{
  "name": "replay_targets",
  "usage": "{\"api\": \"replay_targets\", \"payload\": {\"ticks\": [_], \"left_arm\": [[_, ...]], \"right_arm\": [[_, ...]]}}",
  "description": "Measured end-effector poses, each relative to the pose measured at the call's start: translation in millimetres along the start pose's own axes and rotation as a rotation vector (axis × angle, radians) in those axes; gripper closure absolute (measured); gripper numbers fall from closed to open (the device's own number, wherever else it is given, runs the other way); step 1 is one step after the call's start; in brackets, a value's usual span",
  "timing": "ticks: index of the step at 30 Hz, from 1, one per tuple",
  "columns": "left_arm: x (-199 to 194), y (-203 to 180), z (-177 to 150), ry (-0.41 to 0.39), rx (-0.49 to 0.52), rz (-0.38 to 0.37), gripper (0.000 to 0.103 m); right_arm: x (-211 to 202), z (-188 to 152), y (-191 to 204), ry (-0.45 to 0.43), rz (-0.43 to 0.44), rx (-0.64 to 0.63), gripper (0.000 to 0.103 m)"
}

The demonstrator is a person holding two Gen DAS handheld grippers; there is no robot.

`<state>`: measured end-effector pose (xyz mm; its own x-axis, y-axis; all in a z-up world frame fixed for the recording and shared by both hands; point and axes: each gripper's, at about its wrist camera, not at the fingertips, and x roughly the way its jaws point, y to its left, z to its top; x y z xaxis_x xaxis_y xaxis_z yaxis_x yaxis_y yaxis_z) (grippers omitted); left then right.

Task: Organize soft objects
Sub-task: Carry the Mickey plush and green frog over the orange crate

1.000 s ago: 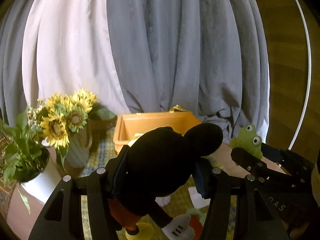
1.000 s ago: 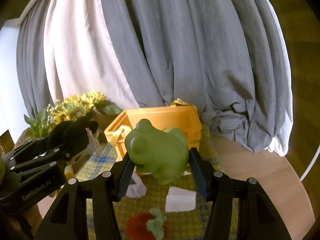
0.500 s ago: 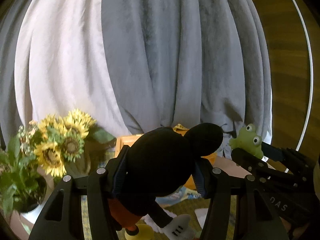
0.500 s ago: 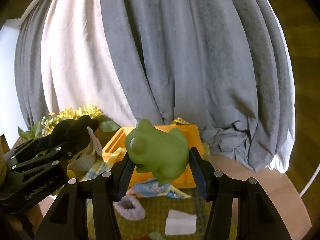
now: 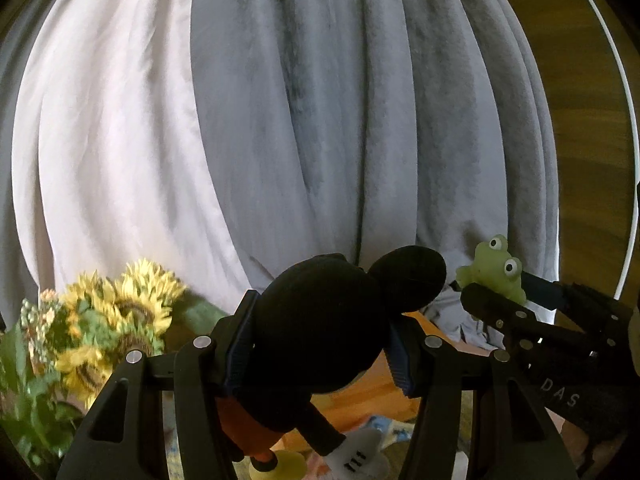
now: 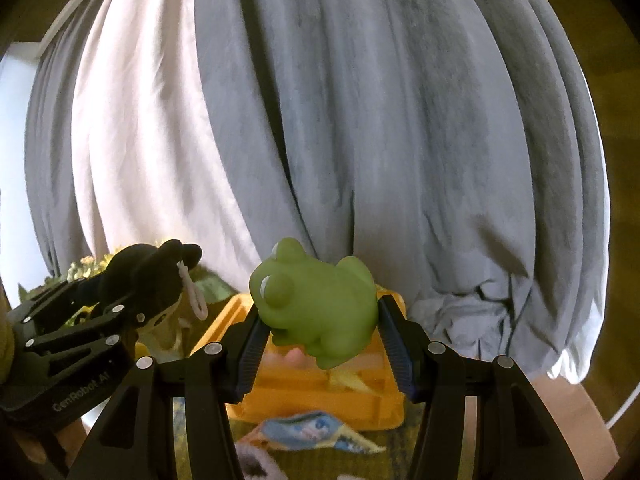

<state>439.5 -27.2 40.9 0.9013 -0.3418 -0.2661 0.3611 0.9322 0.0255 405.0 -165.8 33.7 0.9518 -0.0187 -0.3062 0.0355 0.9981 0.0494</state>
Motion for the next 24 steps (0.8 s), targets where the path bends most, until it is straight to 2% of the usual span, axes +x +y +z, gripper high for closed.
{"api": "replay_targets", "payload": {"ticks": [13,18,24], "left_arm": [[63.5,7.1,15.3,0.02,0.03,-0.001,0.047],[96.9,7.4,14.7,0.069,0.041,-0.02,0.046],[137.6,6.0,5.3,0.16,0.051,-0.042,0.046]], "right_arm": [[59.6,18.4,-9.7,0.01,-0.031,-0.016,0.048],[91.8,18.2,-17.9,0.061,-0.033,-0.008,0.048],[134.8,10.5,-27.8,0.172,-0.013,0.012,0.048]]}}
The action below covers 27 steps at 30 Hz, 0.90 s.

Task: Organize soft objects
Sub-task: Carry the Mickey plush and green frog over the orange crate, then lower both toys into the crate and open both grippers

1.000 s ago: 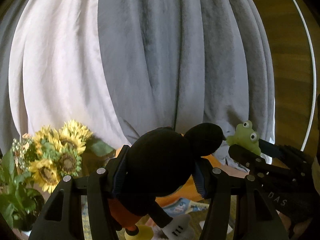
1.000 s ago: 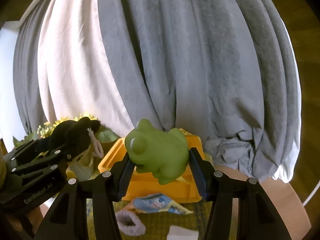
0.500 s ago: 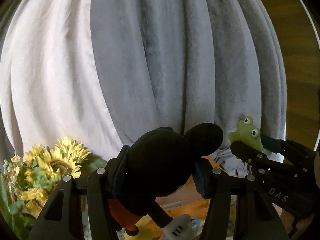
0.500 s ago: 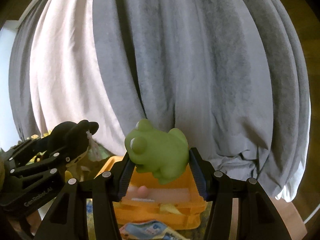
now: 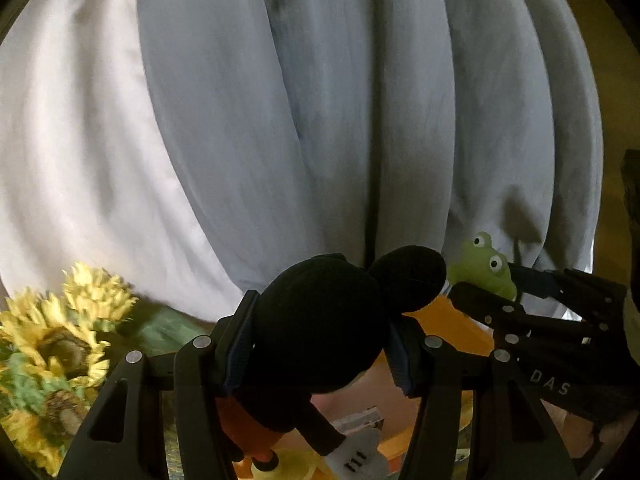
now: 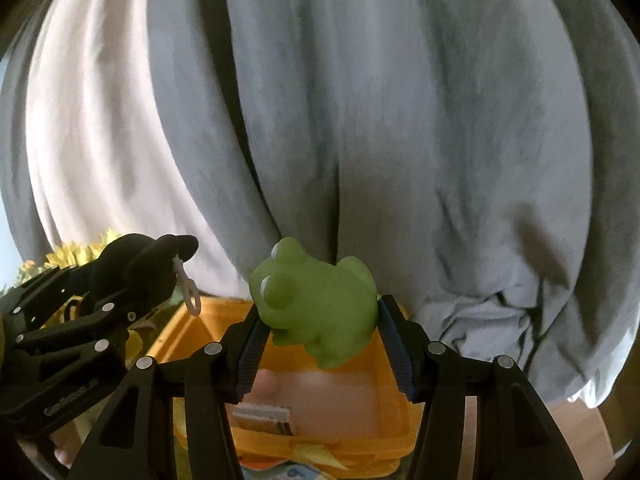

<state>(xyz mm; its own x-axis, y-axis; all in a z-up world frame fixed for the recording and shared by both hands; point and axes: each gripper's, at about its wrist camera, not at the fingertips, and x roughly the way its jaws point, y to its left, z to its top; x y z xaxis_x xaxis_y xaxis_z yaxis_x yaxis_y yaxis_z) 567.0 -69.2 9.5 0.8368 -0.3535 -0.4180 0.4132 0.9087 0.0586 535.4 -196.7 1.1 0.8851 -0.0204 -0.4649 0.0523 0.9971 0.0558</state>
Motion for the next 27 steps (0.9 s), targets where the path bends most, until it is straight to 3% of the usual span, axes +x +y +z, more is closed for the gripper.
{"api": "replay_targets", "payload": {"ticks": [10,18,20,22,27], "left_arm": [[57.5,-3.6,-20.4,0.133,0.072,0.018,0.046],[83.2,-3.1,-36.1,0.238,0.111,-0.007,0.044],[84.6,-3.3,-38.4,0.249,0.112,0.003,0.039],[83.5,-3.6,-39.6,0.245,0.11,0.013,0.031],[75.9,-5.9,-38.9,0.23,0.107,0.01,0.022]], "right_arm": [[66.1,-15.3,-10.7,0.162,-0.019,-0.025,0.048],[94.2,-30.9,-14.1,0.274,-0.004,-0.02,0.047],[94.9,-32.5,-14.9,0.278,-0.008,-0.017,0.043],[93.6,-32.9,-14.7,0.265,-0.027,-0.025,0.028],[87.2,-31.2,-14.7,0.241,-0.056,-0.025,0.028]]}}
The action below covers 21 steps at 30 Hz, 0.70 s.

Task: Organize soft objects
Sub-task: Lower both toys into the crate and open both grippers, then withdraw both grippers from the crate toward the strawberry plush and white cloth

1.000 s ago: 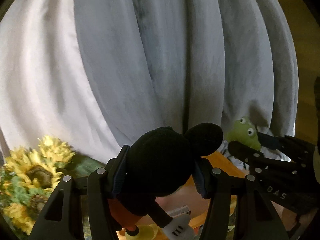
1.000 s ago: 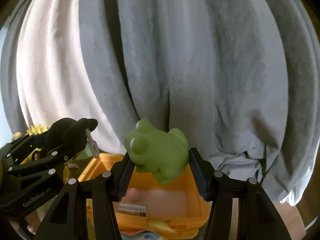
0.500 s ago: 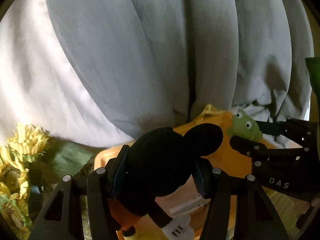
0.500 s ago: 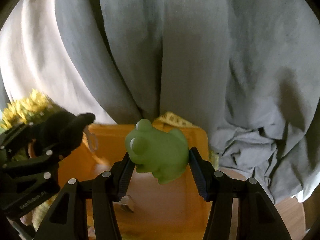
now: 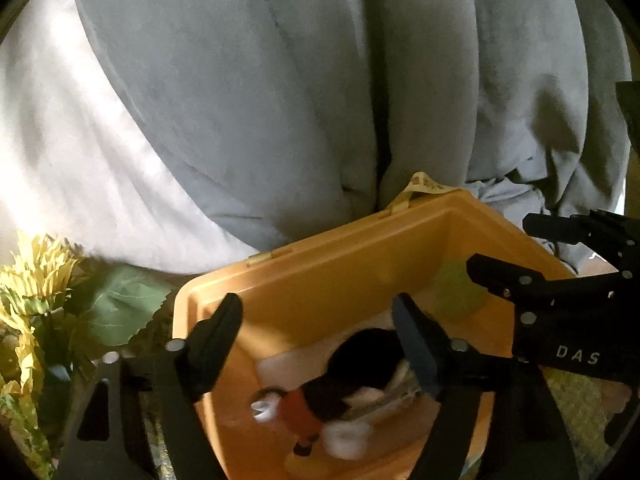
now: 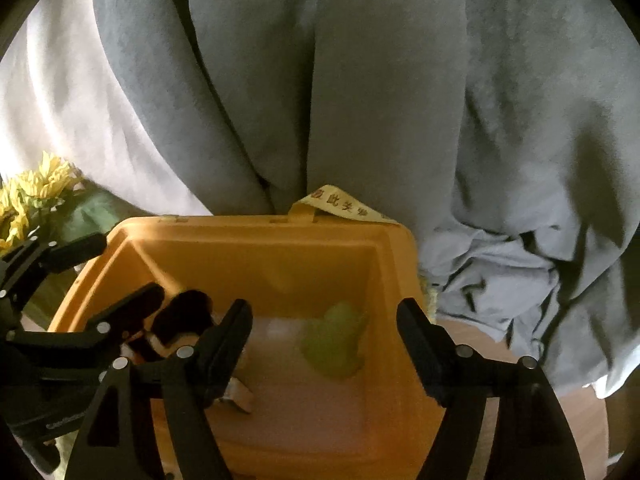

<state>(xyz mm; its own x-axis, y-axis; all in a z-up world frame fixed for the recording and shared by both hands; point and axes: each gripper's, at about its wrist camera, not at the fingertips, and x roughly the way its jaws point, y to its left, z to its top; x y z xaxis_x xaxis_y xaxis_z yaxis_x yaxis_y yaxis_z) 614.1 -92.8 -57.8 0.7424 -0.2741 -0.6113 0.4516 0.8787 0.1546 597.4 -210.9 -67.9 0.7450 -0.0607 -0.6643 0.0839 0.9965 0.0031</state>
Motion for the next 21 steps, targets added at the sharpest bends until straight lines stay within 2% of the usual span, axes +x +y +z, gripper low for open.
{"api": "replay_targets", "payload": {"ticks": [5,8,13,21], "left_arm": [[-21.7,-0.1,-0.1,-0.033,-0.033,0.022,0.022],[-46.0,-0.1,-0.2,-0.079,-0.065,0.046,0.022],[-87.2,-6.1,-2.4,-0.143,-0.077,0.087,0.022],[-146.8,-16.6,-10.7,-0.213,-0.103,0.108,0.021]], "right_arm": [[-15.3,-0.3,-3.4,-0.027,-0.001,0.019,0.028],[-31.4,-1.5,-5.3,-0.054,0.0,0.033,0.028],[-66.3,-3.7,-7.5,-0.115,0.015,0.062,0.028],[-131.3,-14.8,0.0,-0.215,0.018,0.058,0.028]]}}
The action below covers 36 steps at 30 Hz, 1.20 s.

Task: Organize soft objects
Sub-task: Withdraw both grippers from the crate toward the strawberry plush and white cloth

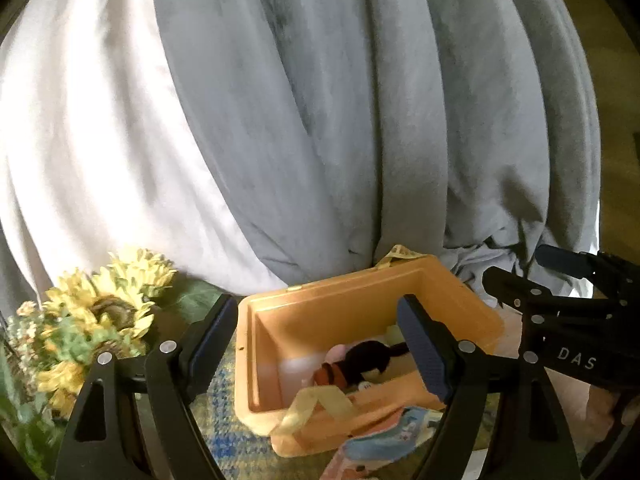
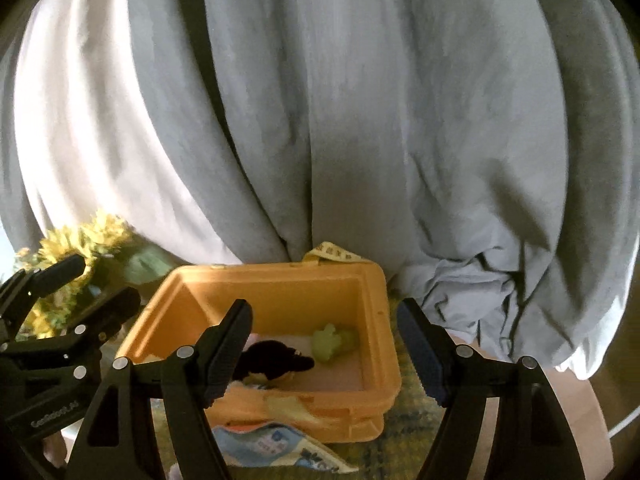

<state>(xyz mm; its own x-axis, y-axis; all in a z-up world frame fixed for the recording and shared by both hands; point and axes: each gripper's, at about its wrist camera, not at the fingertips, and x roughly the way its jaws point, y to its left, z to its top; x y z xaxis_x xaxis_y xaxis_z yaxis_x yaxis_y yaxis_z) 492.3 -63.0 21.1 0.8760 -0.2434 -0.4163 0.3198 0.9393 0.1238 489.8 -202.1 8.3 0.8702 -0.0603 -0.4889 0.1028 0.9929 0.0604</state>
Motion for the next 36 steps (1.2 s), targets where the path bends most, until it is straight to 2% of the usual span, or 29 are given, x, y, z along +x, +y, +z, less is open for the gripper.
{"api": "replay_targets", "payload": {"ticks": [9,20,27,36], "left_arm": [[-58.9,-8.2,-11.0,-0.041,-0.021,0.021,0.021],[-111.4,-20.4,-29.0,-0.052,-0.039,0.038,0.021],[-134.4,-32.9,-42.0,-0.029,-0.071,0.073,0.021],[-158.4,-58.4,-67.3,0.011,-0.113,0.16,0.02]], "right_arm": [[-58.5,-7.9,-2.3,-0.074,-0.019,-0.031,0.028],[-100.3,-24.9,-5.1,-0.104,0.002,-0.04,0.028],[-117.4,-35.9,-12.7,-0.101,0.042,-0.055,0.028],[-133.3,-52.8,-26.1,-0.107,0.108,-0.092,0.028]]}}
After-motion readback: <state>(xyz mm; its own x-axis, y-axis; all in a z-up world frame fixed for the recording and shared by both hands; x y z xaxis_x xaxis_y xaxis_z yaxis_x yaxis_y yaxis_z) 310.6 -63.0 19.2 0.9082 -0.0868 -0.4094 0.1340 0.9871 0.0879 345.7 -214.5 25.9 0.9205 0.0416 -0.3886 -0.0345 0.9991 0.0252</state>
